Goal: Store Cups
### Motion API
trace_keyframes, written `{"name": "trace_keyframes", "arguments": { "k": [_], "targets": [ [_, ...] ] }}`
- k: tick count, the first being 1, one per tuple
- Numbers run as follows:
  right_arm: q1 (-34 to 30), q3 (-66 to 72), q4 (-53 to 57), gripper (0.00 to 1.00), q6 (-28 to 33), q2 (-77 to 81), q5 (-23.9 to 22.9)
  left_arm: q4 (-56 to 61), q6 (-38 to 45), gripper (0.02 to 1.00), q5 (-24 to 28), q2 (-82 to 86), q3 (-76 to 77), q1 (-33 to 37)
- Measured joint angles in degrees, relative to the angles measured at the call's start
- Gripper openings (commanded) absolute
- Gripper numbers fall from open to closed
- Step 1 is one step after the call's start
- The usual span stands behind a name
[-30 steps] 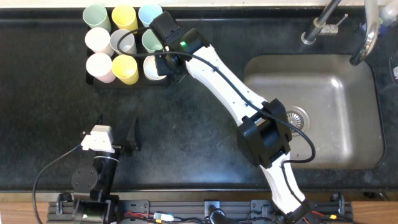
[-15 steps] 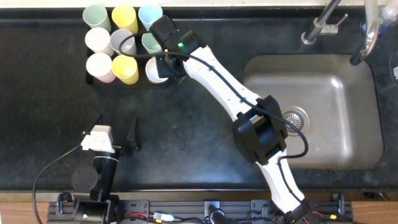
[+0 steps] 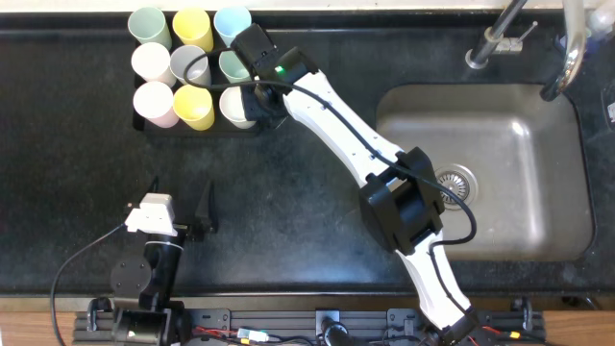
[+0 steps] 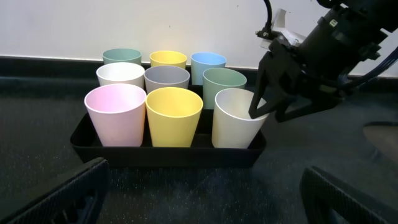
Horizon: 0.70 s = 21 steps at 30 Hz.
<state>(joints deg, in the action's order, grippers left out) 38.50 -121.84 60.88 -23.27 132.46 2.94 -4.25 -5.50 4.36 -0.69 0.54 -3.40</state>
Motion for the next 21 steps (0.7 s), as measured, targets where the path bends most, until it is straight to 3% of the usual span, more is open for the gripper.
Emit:
{"name": "trace_keyframes", "arguments": {
  "k": [7,14,21],
  "targets": [
    [-1.6,0.0,5.7,0.728,2.6,-7.3,0.0,0.0,0.0,1.000,0.0,0.0,0.0,0.0],
    [-10.7,1.4,10.6,0.915,10.7,-23.8,-0.8,0.0,0.0,1.000,0.0,0.0,0.0,0.0],
    [-19.7,24.5,0.2,0.998,19.1,-44.8,-2.5,0.0,0.0,0.998,0.0,0.0,0.0,0.0]
  ]
}}
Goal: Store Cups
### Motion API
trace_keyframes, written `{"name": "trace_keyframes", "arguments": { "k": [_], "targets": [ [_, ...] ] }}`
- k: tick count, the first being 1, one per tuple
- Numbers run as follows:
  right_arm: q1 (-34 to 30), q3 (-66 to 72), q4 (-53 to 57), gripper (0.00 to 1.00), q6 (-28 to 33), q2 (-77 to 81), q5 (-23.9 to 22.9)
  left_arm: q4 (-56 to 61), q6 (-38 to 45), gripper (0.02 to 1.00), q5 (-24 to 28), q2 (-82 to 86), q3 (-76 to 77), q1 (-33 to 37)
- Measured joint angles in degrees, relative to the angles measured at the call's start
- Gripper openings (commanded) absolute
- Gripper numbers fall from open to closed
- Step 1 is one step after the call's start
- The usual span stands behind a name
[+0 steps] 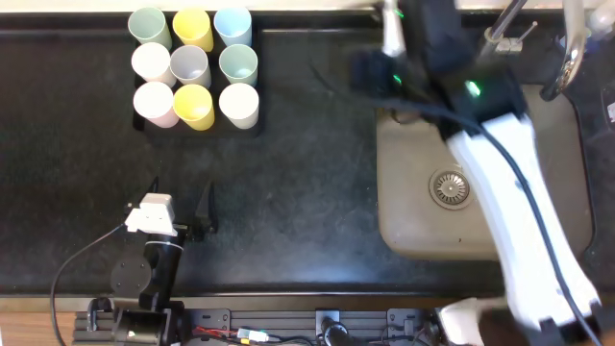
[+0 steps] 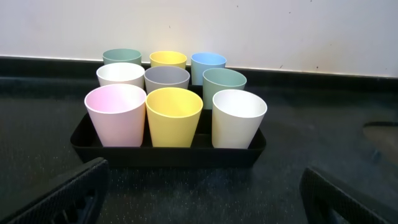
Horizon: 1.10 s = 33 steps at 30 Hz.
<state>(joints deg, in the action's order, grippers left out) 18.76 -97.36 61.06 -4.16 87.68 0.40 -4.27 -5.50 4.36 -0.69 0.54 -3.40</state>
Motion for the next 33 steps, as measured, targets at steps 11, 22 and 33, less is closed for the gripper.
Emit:
{"name": "trace_keyframes", "arguments": {
  "k": [11,22,33],
  "targets": [
    [-6.9,45.0,-26.9,0.998,2.5,-37.7,-0.6,0.0,0.0,0.998,0.0,0.0,0.0,0.0],
    [-10.4,75.7,-57.6,0.998,2.8,-67.0,-0.6,0.0,0.0,0.998,0.0,0.0,0.0,0.0],
    [-13.5,92.7,-71.1,0.998,2.8,-83.3,-0.5,0.0,0.0,1.000,0.0,0.0,0.0,0.0]
  ]
}}
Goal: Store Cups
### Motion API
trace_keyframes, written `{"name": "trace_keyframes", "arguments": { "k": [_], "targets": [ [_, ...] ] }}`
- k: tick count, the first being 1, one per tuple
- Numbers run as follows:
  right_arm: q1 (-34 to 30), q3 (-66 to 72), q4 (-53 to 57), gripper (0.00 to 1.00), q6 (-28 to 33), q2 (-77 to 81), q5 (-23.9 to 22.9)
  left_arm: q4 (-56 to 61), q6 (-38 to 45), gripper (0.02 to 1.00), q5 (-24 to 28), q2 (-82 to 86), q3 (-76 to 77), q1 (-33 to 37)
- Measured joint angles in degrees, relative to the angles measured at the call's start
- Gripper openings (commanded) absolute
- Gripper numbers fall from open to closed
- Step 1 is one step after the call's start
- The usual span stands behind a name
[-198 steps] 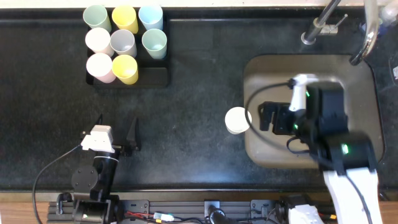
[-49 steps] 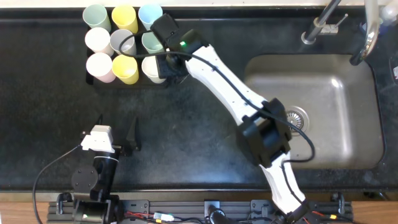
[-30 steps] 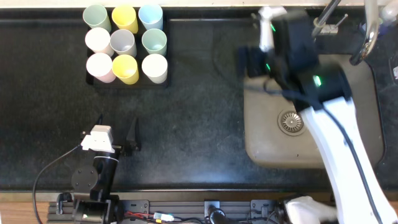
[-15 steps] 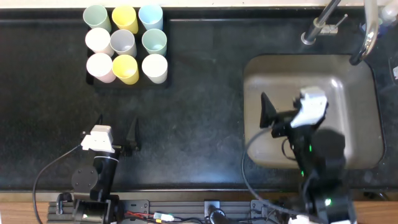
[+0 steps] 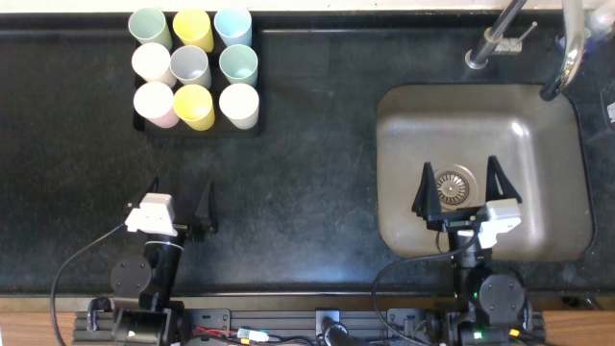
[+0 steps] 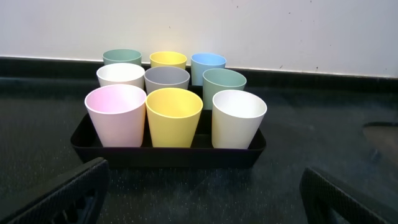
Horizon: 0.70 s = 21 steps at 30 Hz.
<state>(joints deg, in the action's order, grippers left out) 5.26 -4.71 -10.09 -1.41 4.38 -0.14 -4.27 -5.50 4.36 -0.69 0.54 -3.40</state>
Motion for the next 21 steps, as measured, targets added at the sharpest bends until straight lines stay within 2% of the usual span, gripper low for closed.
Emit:
{"name": "trace_keyframes", "arguments": {
  "k": [4,13,21],
  "targets": [
    [0.0,3.7,0.1,0.996,0.0,-3.4,0.2,0.0,0.0,1.000,0.0,0.0,0.0,0.0],
    [0.0,3.7,14.5,0.996,0.0,-3.6,0.2,0.0,0.0,1.000,0.0,0.0,0.0,0.0],
    [0.0,3.7,14.9,0.998,0.0,-3.5,0.1,0.0,0.0,1.000,0.0,0.0,0.0,0.0]
  ]
}}
